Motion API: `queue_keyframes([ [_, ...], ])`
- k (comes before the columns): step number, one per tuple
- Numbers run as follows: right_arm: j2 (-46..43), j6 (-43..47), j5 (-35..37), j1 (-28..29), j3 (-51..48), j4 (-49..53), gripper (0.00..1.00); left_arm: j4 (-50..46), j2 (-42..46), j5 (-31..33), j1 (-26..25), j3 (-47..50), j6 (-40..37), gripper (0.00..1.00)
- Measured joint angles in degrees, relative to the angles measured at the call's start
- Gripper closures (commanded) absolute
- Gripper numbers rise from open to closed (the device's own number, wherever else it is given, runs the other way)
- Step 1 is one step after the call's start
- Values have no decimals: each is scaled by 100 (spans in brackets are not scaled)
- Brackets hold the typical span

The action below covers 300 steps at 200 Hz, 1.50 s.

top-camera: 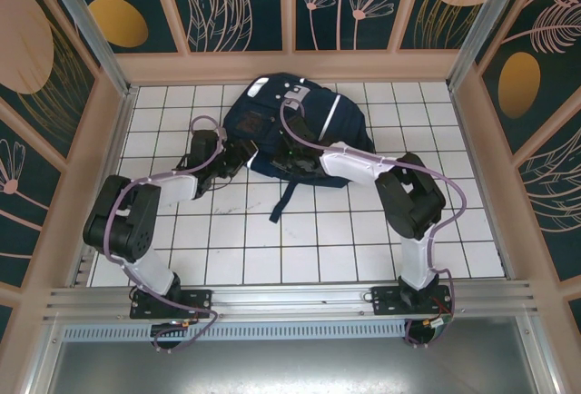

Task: Pack the student bag

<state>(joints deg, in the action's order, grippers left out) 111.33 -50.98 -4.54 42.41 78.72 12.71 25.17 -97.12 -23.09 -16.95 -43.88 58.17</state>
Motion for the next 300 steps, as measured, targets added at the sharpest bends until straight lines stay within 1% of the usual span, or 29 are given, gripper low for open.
queue_keyframes([
  [24,-15,247,-98,-2,42,177,100,389,-310,-85,-59,-37,337,37],
  [44,-15,376,-136,-2,96,302,100,673,-531,-94,-118,-81,612,43],
  [66,-15,466,-151,-2,177,404,100,946,-680,-83,-177,-94,822,53],
  [76,-15,487,-153,-7,192,431,100,1060,-715,-66,-184,-96,946,61],
  [88,-15,533,-153,-9,195,439,100,1174,-732,-48,-186,-103,999,67],
  [121,-15,621,-107,-7,245,575,100,1239,-732,125,-208,-157,1095,83],
  [139,-15,673,4,-7,245,654,100,1241,-737,184,-229,-190,1152,100],
  [162,-17,726,195,-7,245,787,100,1250,-741,304,-271,-199,1196,100],
  [193,-70,726,669,0,203,1263,100,1119,-730,557,-326,-201,1060,100],
  [221,-459,723,1202,-24,-166,1843,100,988,-706,691,-317,-258,903,100],
  [257,-1010,745,1718,-203,-551,2330,100,828,-706,710,-267,-356,734,100],
  [300,-1169,1108,2157,-573,-734,2374,100,304,-706,658,-181,-713,348,100],
])
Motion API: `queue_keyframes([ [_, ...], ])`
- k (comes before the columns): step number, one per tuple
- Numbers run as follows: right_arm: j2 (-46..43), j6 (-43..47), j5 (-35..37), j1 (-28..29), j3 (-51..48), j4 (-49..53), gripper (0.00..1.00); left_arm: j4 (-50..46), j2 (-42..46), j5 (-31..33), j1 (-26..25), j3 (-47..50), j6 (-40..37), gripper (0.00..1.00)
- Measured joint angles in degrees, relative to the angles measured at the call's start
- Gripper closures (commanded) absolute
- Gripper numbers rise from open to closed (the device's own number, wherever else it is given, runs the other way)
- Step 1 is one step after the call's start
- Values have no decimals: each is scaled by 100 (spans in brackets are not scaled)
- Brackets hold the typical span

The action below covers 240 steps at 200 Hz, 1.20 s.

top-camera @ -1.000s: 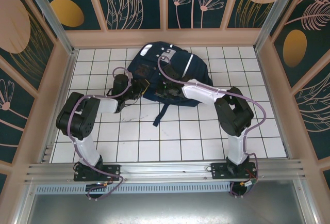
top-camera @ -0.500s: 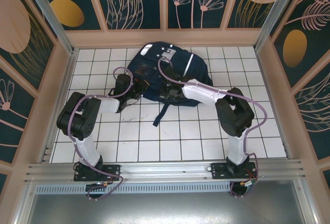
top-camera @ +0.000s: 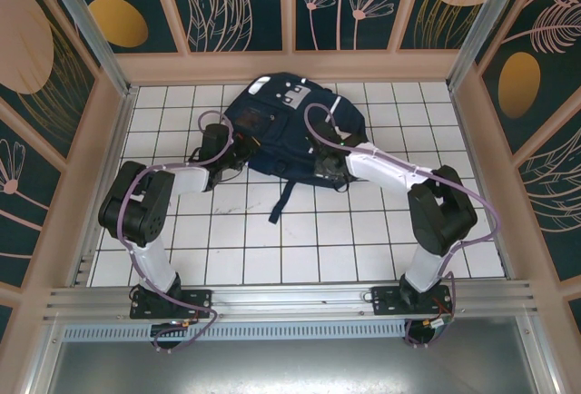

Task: Pack the student bag

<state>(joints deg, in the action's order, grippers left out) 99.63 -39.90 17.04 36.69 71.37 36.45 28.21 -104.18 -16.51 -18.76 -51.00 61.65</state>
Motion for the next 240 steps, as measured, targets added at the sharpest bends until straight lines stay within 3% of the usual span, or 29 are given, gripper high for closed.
queue_keyframes([
  [52,0,763,157,-323,203,-208,100,-743,-96,-87,66,-944,-588,100],
  [81,0,1204,-186,-138,317,-295,100,-1010,-116,262,236,-1097,-826,51],
  [109,0,1453,-822,227,431,-299,100,-1266,186,859,610,-857,-931,40],
  [144,116,1585,-1766,671,754,-437,100,-1405,1320,1034,651,79,-802,38],
  [192,809,1714,-2376,1062,1580,-605,100,-798,1832,105,514,1239,31,39],
  [240,876,1709,-2487,1082,1637,-629,100,173,1777,-466,264,1534,776,57],
])
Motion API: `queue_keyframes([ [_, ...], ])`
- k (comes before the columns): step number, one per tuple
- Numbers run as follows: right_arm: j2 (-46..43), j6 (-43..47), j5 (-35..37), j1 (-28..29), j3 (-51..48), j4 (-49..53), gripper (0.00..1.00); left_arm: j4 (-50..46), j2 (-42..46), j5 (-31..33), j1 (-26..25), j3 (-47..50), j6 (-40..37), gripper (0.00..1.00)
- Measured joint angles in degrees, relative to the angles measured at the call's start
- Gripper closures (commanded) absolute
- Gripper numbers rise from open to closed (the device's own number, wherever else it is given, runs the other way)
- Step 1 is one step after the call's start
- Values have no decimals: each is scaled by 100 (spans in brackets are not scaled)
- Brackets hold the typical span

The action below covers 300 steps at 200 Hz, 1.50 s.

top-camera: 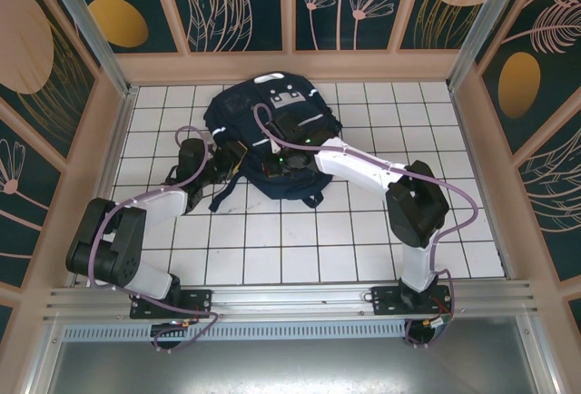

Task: Pack the student bag

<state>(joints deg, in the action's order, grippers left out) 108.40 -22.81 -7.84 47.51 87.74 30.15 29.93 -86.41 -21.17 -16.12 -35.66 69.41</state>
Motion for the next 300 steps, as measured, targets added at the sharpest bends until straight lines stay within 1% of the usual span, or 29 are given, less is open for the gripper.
queue_keyframes([
  [16,0,0,-4,0,0,0,100,249,-107,-70,-13,0,162,62],
  [29,0,0,-22,0,0,-2,100,417,-240,-94,-13,0,280,70],
  [44,0,0,-44,-4,0,-2,100,503,-369,-98,-15,0,354,73],
  [72,0,0,-74,-4,0,-4,100,678,-461,-96,-20,0,457,82],
  [84,0,0,-66,-4,0,-2,100,719,-485,-94,-20,0,494,91],
  [100,0,2,44,-2,0,31,100,758,-538,-83,-37,0,564,100],
  [112,0,2,269,28,0,96,100,765,-553,-48,-63,0,575,100],
  [120,0,2,544,61,0,181,100,758,-553,4,-83,0,564,100],
  [152,-24,-2,1886,199,-164,629,100,704,-553,131,-122,0,428,100],
  [168,-74,-20,2444,122,-393,876,100,619,-553,223,-118,0,341,100],
  [189,-146,-22,2898,-96,-595,960,100,531,-553,238,-114,0,245,100],
  [214,-225,31,3139,-450,-656,885,100,466,-546,234,-79,-2,125,100],
  [242,-234,297,3126,-1025,-719,643,100,313,-525,214,-35,-57,-24,100],
  [273,-234,612,3178,-1635,-717,466,100,144,-472,605,282,-212,-192,100],
  [287,-234,730,3156,-1766,-713,442,100,107,-470,699,337,-282,-240,100],
  [300,-238,778,3067,-1714,-713,457,100,17,-439,748,339,-306,-302,100],
])
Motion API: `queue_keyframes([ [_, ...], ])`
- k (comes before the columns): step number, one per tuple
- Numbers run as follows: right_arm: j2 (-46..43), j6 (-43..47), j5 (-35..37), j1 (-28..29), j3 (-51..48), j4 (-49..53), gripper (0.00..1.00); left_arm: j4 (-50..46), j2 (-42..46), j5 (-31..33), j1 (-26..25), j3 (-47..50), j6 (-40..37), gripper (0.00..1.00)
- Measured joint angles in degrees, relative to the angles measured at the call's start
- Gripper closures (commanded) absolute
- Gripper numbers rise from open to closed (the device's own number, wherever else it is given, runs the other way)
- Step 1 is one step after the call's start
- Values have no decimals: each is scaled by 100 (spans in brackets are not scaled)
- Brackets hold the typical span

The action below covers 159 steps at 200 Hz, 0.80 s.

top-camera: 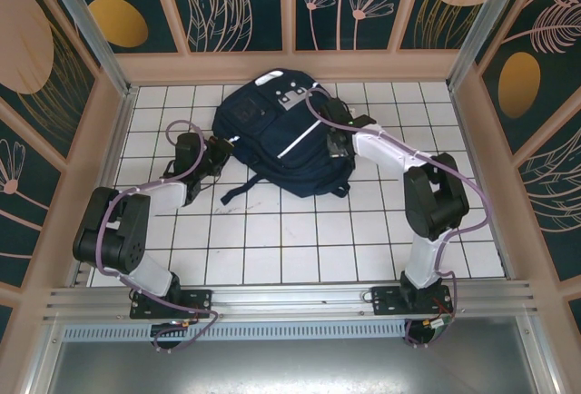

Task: Pack the student bag

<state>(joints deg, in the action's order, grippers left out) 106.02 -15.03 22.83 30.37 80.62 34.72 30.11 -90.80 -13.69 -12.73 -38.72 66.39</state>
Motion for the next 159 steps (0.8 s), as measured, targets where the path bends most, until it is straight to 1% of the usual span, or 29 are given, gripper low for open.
queue_keyframes([
  [6,-17,17,-68,66,-11,7,100,-66,33,26,-2,0,-28,94],
  [13,-76,17,-214,175,-61,13,100,-164,81,50,-2,0,-68,85],
  [24,-240,15,-511,402,-197,22,100,-319,181,74,-2,0,-177,74],
  [54,-748,-20,-1679,1123,-592,-129,100,-962,704,142,-11,4,-380,55],
  [76,-881,-101,-2573,1460,-708,-382,100,-1626,1346,380,-59,20,-529,49],
  [98,-852,-214,-3145,1681,-706,-647,100,-2146,2000,522,-153,157,-566,45],
  [128,-581,-348,-3528,1952,-577,-944,100,-2608,2564,525,-352,511,-304,43],
  [136,-476,-376,-3609,2024,-522,-1019,100,-2787,2723,570,-393,643,-186,41],
  [159,-243,-407,-3713,2155,-398,-1207,100,-3338,3130,772,-422,844,48,40],
])
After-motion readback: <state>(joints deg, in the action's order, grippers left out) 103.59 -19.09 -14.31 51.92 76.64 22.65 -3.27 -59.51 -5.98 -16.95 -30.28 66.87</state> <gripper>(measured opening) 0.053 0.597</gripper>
